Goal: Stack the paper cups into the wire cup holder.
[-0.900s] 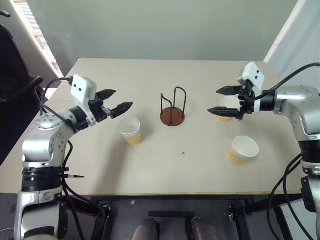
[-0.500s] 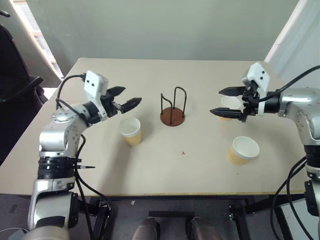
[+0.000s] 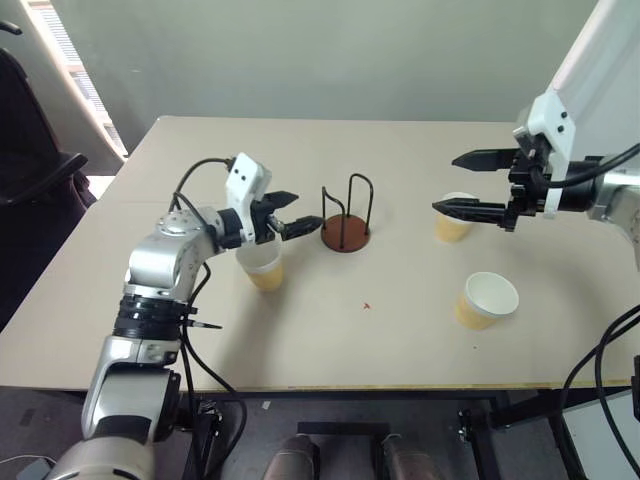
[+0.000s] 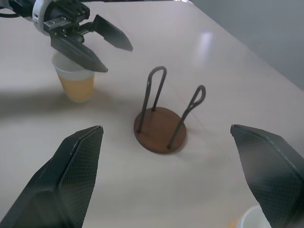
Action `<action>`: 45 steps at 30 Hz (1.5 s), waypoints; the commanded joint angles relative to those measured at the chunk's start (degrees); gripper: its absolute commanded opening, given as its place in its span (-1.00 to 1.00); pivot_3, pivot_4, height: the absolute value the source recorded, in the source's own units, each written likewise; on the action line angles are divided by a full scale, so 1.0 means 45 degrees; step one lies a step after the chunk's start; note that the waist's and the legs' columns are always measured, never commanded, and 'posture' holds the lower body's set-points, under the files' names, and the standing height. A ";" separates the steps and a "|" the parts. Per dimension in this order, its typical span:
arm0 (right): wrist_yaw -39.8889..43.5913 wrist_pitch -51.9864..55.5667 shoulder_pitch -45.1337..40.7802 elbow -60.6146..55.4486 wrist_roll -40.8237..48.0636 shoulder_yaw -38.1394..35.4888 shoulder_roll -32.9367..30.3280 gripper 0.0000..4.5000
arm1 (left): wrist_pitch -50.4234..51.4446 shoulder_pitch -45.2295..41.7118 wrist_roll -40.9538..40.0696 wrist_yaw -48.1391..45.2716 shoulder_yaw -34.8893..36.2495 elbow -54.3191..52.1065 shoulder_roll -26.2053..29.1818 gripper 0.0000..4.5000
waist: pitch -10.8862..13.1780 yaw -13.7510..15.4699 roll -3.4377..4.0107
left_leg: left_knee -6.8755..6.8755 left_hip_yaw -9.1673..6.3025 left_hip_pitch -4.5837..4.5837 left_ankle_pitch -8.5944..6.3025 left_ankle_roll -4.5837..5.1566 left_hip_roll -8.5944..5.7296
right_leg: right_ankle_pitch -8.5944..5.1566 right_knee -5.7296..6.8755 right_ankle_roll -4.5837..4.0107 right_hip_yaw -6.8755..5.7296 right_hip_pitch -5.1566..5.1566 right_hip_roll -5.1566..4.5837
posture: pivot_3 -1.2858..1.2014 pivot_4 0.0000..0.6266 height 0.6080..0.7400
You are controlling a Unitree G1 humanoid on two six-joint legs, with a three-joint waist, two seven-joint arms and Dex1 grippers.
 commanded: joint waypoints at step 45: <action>-0.1297 0.1516 0.0489 -0.2920 0.1999 -0.1254 -0.0810 0.98 | -0.3710 -0.3926 0.3419 -0.0283 -0.1298 0.6671 -0.3598 1.00 | 0.0002 0.0128 -0.0003 | 0.0104 0.0023 -0.0069 0.0004 0.0010 -0.0010 | -0.0032 -0.0021 0.0112 0.0014 0.0001 -0.0012 | 0.03 -0.52 1.00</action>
